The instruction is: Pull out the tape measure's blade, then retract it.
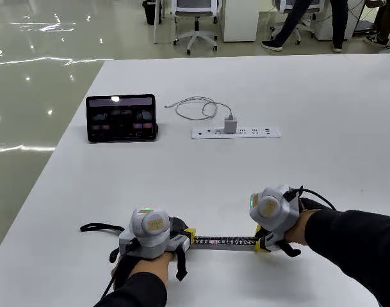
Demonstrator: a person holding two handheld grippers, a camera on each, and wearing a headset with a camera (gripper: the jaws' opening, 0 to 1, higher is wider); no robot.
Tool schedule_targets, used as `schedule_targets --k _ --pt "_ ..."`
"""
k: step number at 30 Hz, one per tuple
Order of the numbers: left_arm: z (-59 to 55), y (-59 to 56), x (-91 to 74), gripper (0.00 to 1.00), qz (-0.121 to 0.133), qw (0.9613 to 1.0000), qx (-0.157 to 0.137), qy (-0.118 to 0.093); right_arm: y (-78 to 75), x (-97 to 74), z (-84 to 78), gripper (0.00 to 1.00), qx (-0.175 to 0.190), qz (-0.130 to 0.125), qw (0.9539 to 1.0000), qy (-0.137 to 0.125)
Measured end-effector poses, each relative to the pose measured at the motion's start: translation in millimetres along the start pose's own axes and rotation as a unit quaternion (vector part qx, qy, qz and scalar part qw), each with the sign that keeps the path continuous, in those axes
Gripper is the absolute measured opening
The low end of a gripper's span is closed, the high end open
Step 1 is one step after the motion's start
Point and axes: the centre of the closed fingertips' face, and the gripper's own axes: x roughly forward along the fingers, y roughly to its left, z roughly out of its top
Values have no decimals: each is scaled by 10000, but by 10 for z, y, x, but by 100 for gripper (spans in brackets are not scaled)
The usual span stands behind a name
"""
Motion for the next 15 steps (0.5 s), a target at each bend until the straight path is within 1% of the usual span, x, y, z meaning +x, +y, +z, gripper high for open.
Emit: schedule_targets --k 4,11,13,15 --pt "-2 5 2 62 -1 10000 8 8 5 12 27 11 -23 15 10000 4" --pt "0 7 5 62 -1 10000 9 10 3 43 86 11 -14 25 10000 -61" --pt "-1 7 7 62 2 10000 7 14 1 51 106 11 -96 51 9999 -85" --pt "-2 7 8 62 2 10000 5 16 -4 59 110 11 -89 66 9999 -53"
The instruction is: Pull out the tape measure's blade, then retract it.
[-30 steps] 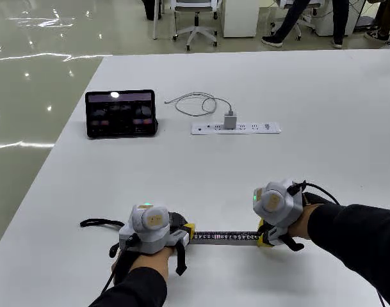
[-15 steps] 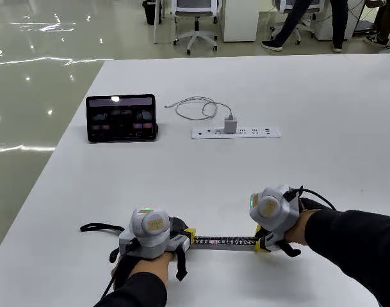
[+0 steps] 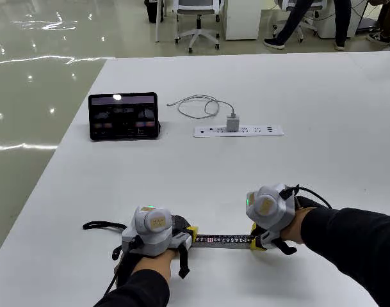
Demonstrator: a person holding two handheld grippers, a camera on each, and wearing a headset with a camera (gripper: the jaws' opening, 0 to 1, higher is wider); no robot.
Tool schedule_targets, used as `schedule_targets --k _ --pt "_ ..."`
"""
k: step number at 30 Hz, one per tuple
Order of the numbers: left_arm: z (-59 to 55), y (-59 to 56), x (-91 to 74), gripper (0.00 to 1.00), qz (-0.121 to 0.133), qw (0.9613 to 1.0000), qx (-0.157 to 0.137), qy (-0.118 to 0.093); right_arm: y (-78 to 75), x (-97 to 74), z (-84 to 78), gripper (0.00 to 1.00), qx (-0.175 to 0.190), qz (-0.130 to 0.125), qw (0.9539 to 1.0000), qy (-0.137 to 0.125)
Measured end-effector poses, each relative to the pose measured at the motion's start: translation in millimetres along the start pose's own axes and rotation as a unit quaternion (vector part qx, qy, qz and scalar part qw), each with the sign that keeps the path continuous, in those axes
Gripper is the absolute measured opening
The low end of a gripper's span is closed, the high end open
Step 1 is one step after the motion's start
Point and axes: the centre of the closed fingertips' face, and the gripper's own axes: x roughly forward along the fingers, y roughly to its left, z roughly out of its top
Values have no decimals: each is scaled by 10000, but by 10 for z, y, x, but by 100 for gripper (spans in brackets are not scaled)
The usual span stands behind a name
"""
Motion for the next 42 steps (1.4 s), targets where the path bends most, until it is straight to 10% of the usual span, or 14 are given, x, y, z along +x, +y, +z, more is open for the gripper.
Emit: schedule_targets --k 42 --pt "-4 -2 0 61 -35 9999 -82 73 26 80 223 11 -3 65 9994 -325"
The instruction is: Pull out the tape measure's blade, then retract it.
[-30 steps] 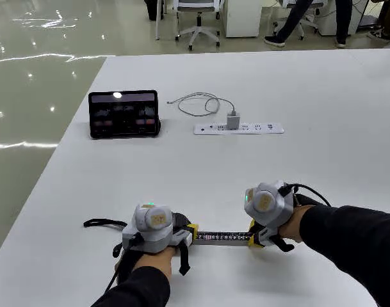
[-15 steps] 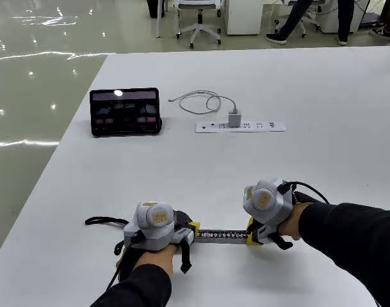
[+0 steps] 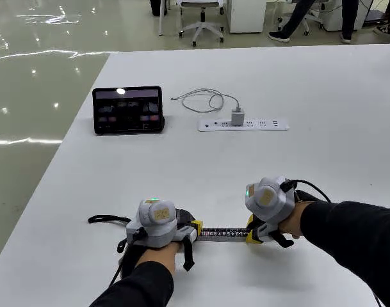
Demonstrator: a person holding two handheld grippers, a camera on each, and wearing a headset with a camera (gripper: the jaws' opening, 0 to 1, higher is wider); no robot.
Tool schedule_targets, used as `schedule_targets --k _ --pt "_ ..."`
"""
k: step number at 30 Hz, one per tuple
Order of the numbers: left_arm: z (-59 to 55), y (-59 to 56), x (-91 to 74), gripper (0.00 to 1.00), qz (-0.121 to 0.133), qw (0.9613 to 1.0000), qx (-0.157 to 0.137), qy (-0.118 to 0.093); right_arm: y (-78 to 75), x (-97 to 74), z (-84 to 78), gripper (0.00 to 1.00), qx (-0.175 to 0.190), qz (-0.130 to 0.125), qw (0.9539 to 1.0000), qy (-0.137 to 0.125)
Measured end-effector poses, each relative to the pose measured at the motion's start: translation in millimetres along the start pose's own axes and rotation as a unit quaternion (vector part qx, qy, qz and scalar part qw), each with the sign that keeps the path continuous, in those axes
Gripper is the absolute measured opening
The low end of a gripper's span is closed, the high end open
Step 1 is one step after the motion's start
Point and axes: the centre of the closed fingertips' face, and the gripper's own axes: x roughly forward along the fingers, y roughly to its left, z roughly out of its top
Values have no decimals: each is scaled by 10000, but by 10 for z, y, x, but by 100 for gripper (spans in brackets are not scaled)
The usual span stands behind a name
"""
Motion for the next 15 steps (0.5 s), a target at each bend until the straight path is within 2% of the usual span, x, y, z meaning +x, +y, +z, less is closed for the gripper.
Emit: schedule_targets --k 5,15 --pt "0 2 -2 61 -7 10000 -11 9 -5 46 71 11 1 -24 10000 -35" --pt "1 2 -1 61 10 10000 -28 10 -4 73 97 11 -20 2 10000 -51"
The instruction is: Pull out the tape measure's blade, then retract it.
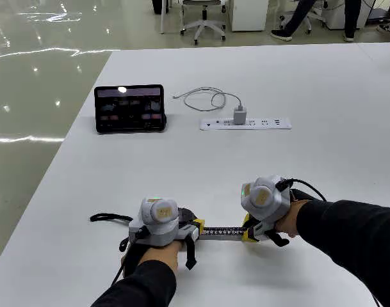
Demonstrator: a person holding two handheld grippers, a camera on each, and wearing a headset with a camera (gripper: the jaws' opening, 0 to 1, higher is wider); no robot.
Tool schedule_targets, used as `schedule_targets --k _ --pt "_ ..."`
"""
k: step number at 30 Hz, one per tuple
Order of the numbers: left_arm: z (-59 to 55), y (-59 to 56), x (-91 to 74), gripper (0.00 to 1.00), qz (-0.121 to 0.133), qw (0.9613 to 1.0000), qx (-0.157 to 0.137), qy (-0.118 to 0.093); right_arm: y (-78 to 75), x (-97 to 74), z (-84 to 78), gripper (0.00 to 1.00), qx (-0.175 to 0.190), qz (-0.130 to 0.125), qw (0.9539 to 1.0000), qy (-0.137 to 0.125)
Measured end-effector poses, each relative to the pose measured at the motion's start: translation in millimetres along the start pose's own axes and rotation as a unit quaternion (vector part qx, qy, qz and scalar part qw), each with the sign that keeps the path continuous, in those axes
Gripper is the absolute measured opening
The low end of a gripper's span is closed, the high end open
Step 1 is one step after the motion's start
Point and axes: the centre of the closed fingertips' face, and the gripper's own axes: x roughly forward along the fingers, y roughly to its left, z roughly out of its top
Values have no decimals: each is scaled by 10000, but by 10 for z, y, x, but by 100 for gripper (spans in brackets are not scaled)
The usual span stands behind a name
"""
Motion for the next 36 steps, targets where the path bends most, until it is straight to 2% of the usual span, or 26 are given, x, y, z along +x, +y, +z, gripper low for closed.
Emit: schedule_targets --k 13,19,36 --pt "-1 -2 1 61 11 10000 -24 18 -1 45 96 11 61 -13 9999 -123" --pt "-1 -3 3 61 5 10000 -23 23 11 53 132 11 -96 13 9997 -212" --pt "1 2 4 61 -6 10000 -25 26 19 101 240 11 31 25 9994 -339"
